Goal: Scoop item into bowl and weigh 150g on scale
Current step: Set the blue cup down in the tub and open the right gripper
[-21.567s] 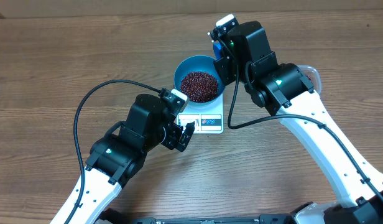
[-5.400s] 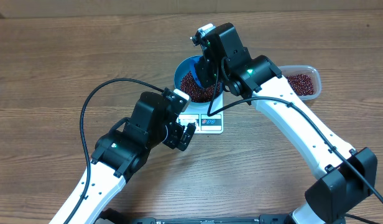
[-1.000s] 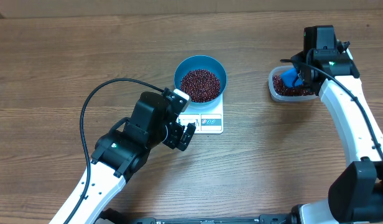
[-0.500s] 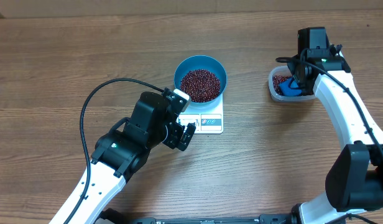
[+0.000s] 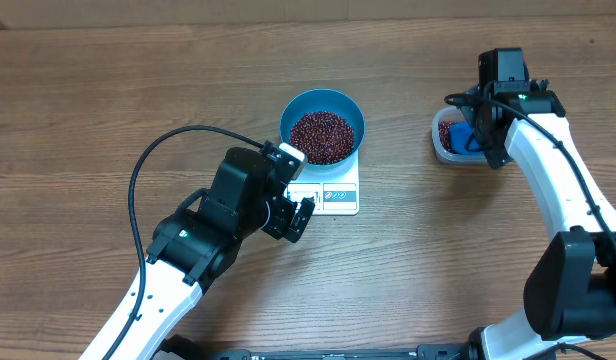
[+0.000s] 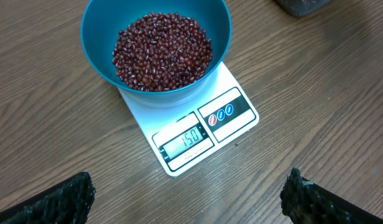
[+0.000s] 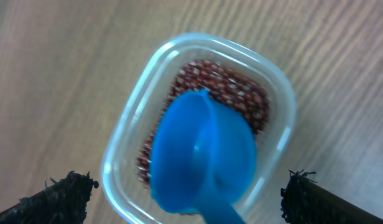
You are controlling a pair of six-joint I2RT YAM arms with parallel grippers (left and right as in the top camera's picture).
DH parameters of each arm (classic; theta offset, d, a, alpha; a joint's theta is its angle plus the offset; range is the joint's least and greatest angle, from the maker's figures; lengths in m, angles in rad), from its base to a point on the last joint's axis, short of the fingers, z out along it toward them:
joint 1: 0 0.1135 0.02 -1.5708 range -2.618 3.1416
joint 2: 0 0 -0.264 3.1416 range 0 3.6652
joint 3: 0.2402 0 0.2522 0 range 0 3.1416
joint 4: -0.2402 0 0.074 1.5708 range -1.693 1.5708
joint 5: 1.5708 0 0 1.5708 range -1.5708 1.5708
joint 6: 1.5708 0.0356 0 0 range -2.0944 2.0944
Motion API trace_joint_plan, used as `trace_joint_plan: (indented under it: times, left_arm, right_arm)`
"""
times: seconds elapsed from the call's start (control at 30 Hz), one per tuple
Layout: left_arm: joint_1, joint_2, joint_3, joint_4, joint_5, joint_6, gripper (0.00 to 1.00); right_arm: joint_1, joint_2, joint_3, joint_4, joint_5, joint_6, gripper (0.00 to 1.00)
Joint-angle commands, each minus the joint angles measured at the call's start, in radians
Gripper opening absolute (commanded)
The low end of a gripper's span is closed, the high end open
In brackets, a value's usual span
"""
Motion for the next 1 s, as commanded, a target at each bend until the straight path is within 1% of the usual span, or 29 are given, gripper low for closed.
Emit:
trace_joint_plan:
  times: [0.0, 0.23, 0.4, 0.6, 0.77, 0.97]
  left_arm:
    - [0.006, 0.005, 0.019, 0.004, 0.003, 0.016, 1.0]
    - [0.006, 0.005, 0.019, 0.004, 0.003, 0.016, 1.0]
    - [0.006, 0.005, 0.019, 0.004, 0.003, 0.016, 1.0]
    - [0.006, 0.005, 0.019, 0.005, 0.003, 0.016, 1.0]
    - [0.006, 0.005, 0.019, 0.005, 0.003, 0.016, 1.0]
    - [0.006, 0.005, 0.019, 0.005, 0.003, 0.016, 1.0]
  right_arm:
    - [-0.003, -0.027, 0.003, -0.024, 0.01, -0.029, 1.0]
    - [-0.003, -0.115, 0.003, -0.105, 0.038, -0.052, 1.0]
    - [-0.003, -0.201, 0.003, -0.201, 0.051, -0.051, 1.0]
    - [-0.003, -0.229, 0.002, -0.32, 0.051, -0.052, 1.0]
    - [-0.003, -0.224, 0.0, -0.323, 0.052, -0.051, 1.0]
    - [-0.003, -0.206, 0.0, -0.249, 0.053, -0.052, 1.0]
